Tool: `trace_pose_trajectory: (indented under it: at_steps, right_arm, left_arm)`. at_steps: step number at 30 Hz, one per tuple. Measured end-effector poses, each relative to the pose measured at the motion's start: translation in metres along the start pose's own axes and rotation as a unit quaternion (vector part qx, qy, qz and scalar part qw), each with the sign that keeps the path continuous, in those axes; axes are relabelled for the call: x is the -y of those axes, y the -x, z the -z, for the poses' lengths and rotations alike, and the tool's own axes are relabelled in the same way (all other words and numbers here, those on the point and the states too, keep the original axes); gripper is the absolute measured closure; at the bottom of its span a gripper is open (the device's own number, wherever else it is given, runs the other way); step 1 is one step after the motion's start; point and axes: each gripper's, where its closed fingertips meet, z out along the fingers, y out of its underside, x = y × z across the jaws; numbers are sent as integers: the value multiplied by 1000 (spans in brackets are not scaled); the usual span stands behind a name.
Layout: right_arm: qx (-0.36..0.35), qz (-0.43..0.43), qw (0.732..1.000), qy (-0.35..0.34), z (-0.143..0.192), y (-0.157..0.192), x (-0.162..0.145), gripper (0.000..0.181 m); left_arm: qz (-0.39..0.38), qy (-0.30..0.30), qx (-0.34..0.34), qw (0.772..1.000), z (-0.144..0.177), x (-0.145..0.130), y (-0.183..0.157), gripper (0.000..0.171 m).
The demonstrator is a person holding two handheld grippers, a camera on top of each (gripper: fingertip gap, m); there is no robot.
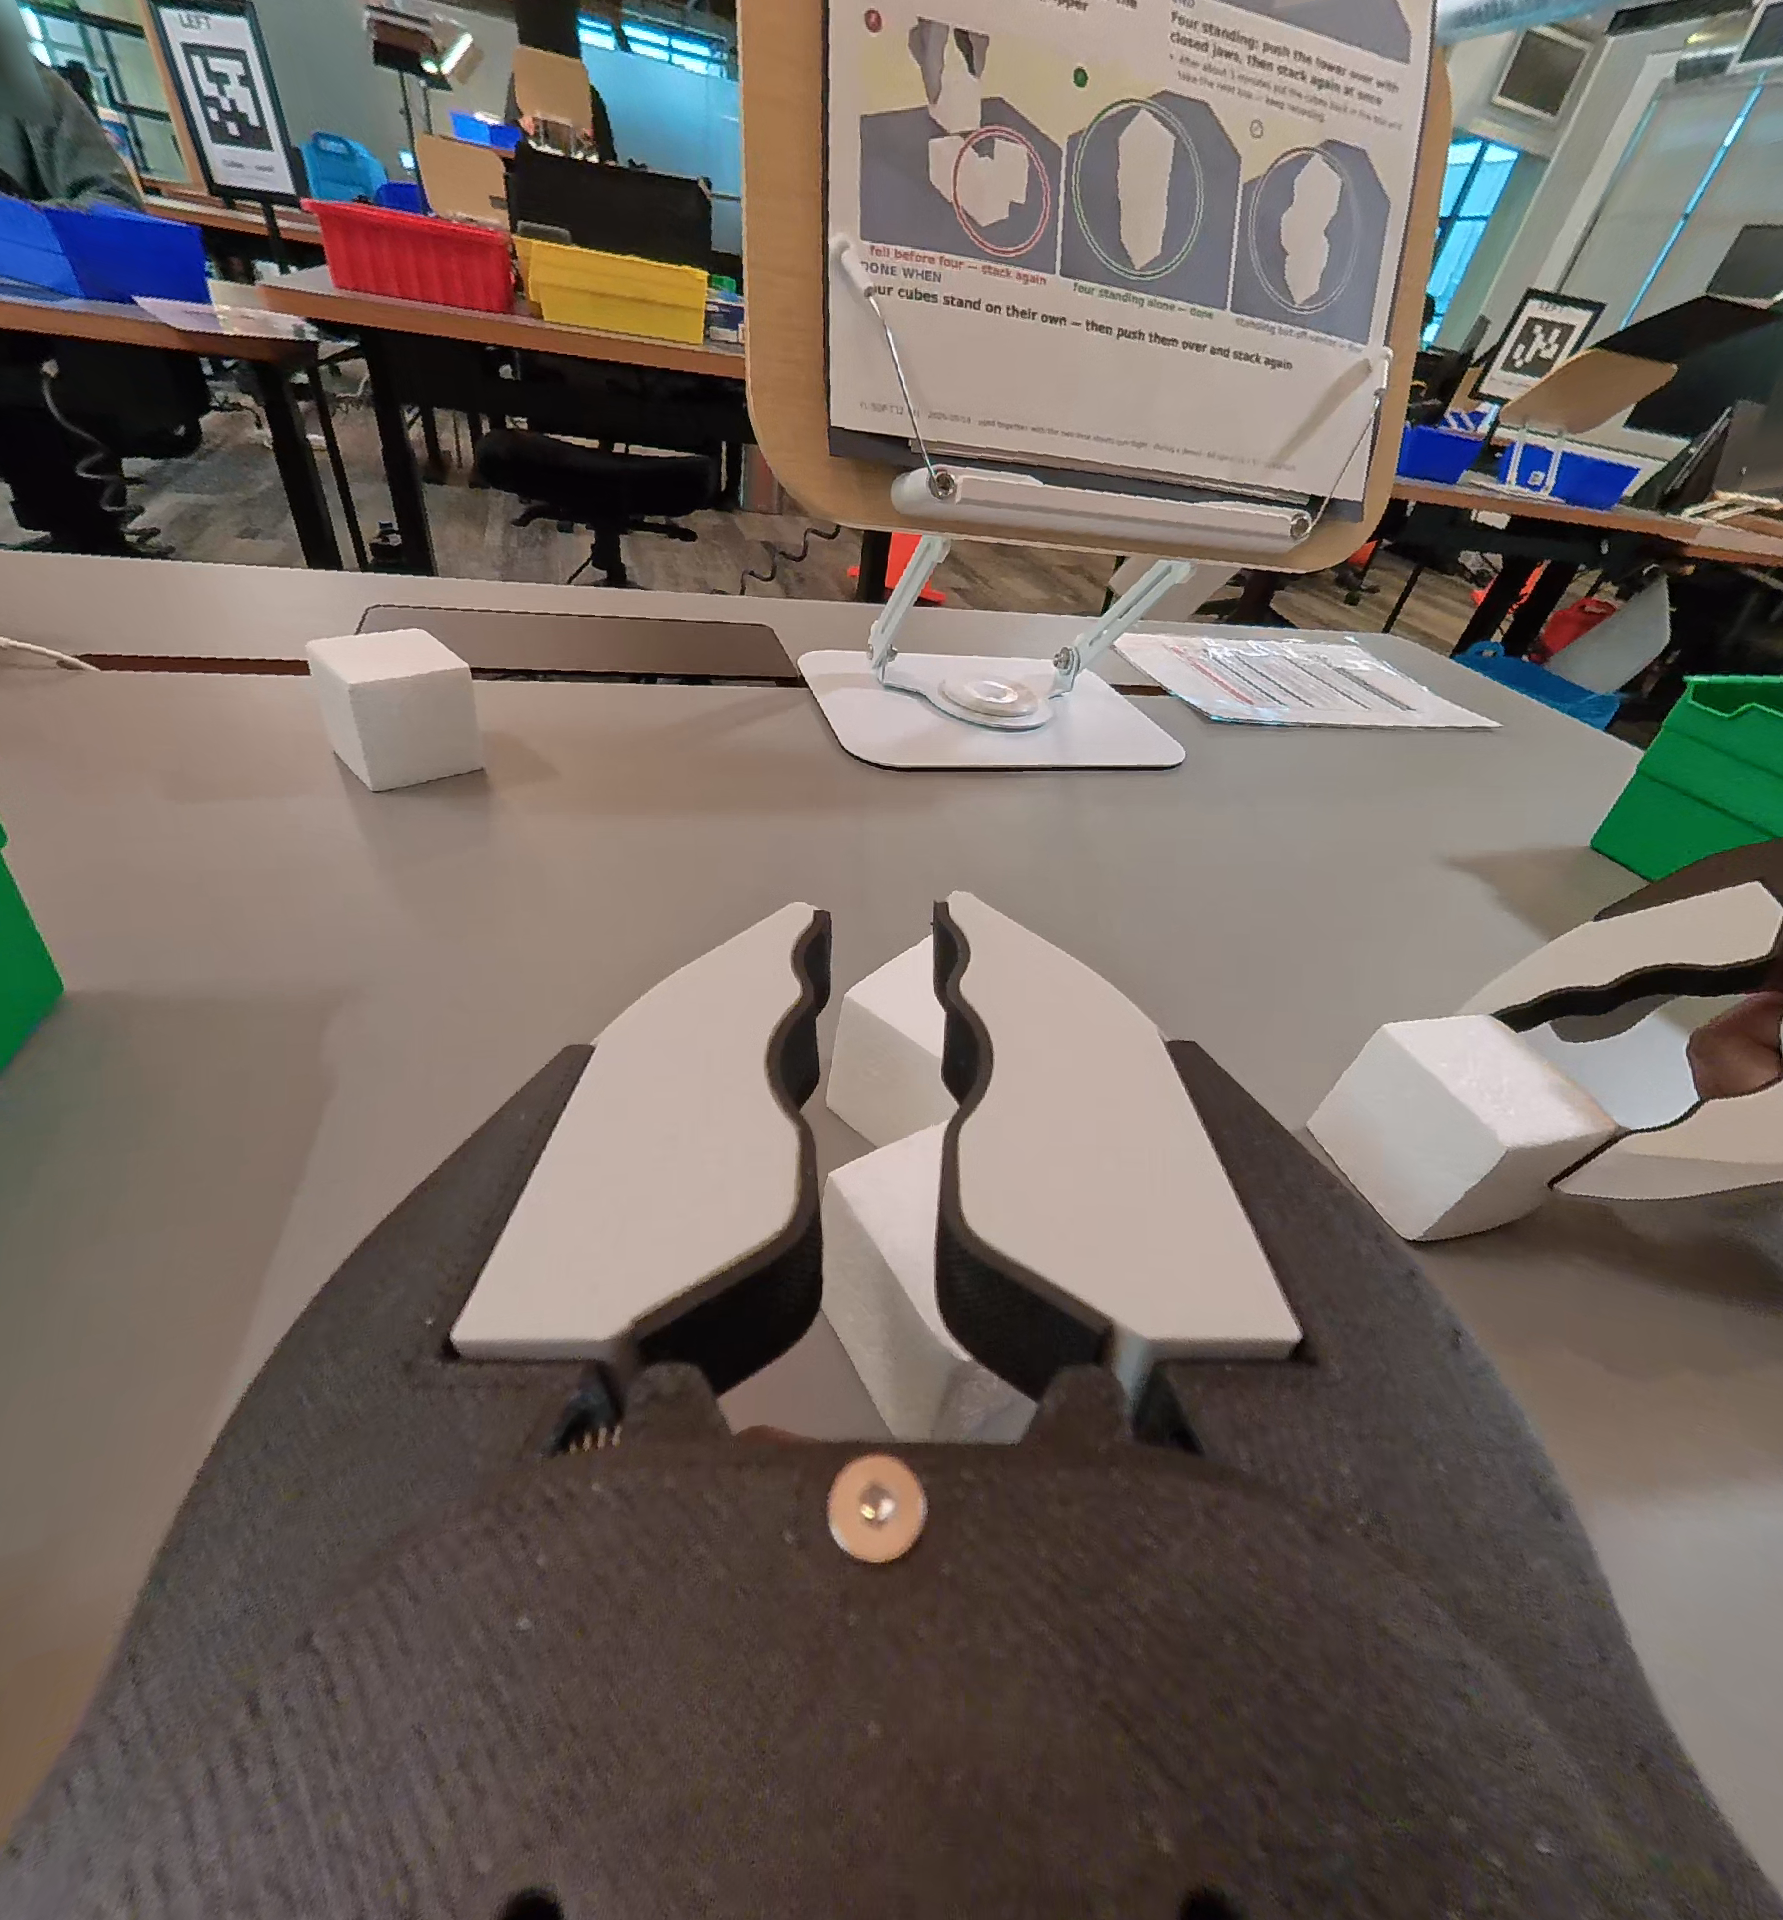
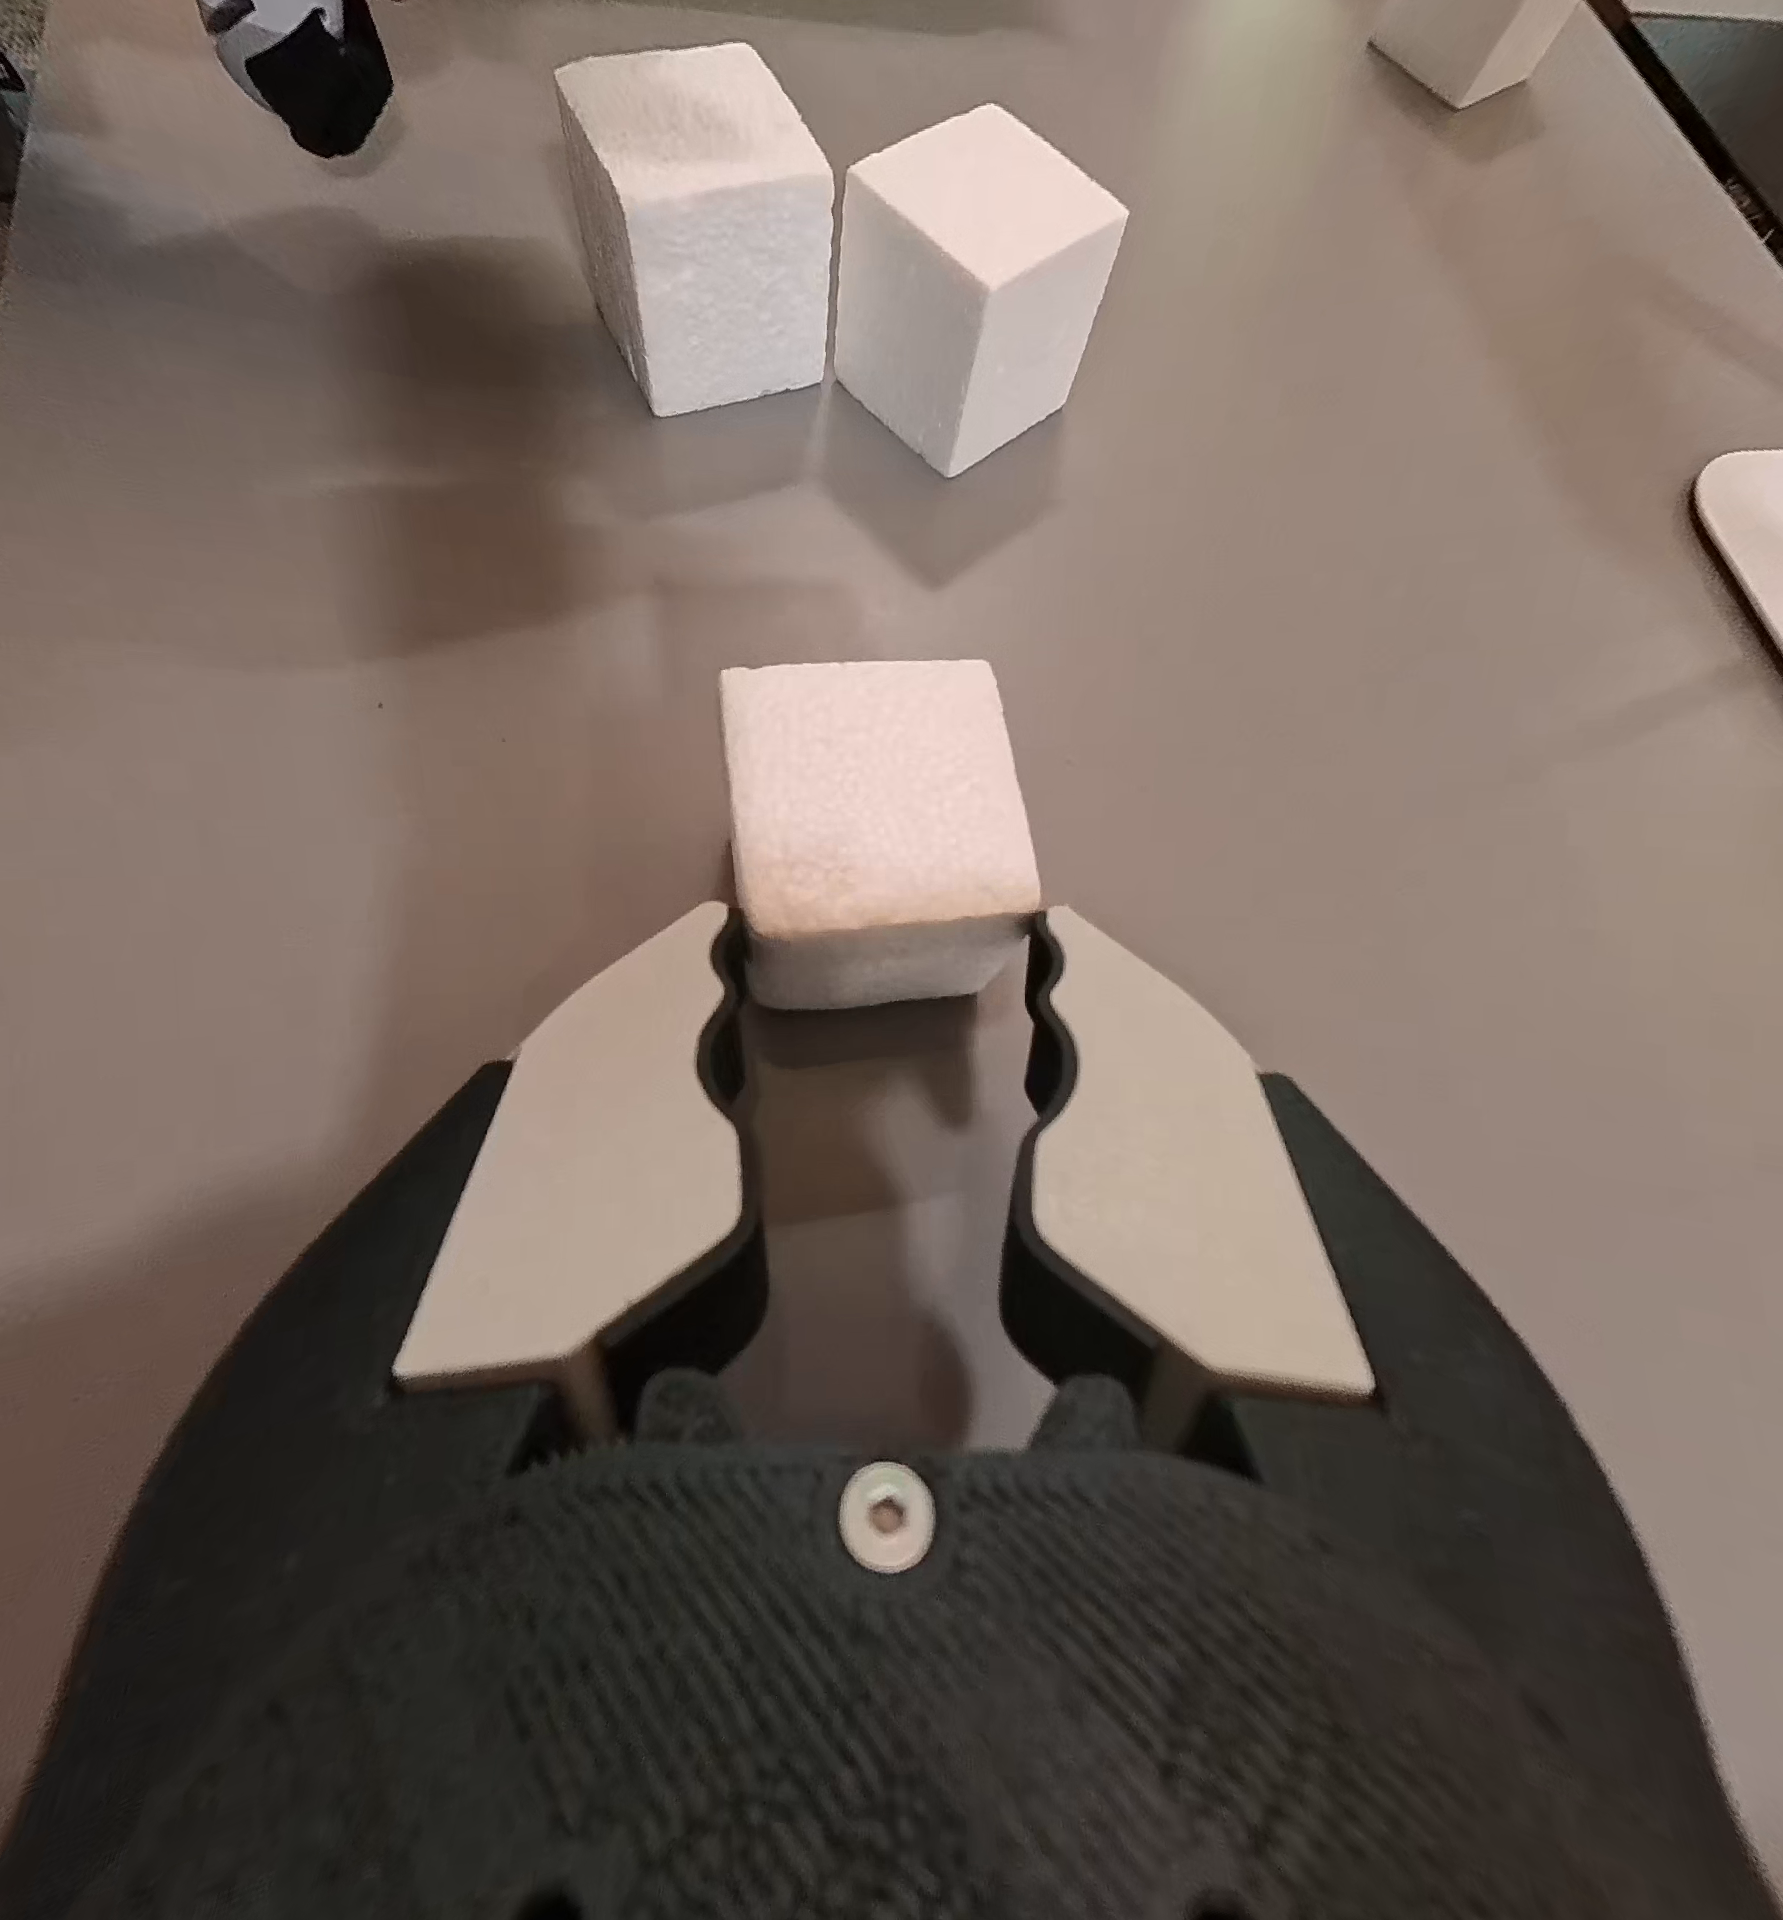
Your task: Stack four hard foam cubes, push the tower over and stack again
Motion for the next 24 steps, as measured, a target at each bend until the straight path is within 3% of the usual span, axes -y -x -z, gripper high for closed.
trace_pose_trajectory:
  at_steps: [24]
  right_arm:
    - [-30,-5,1000,4,2,-5,-2,128]
  left_arm:
    - [-4,6,-1,1000,-1,-2,-1,153]
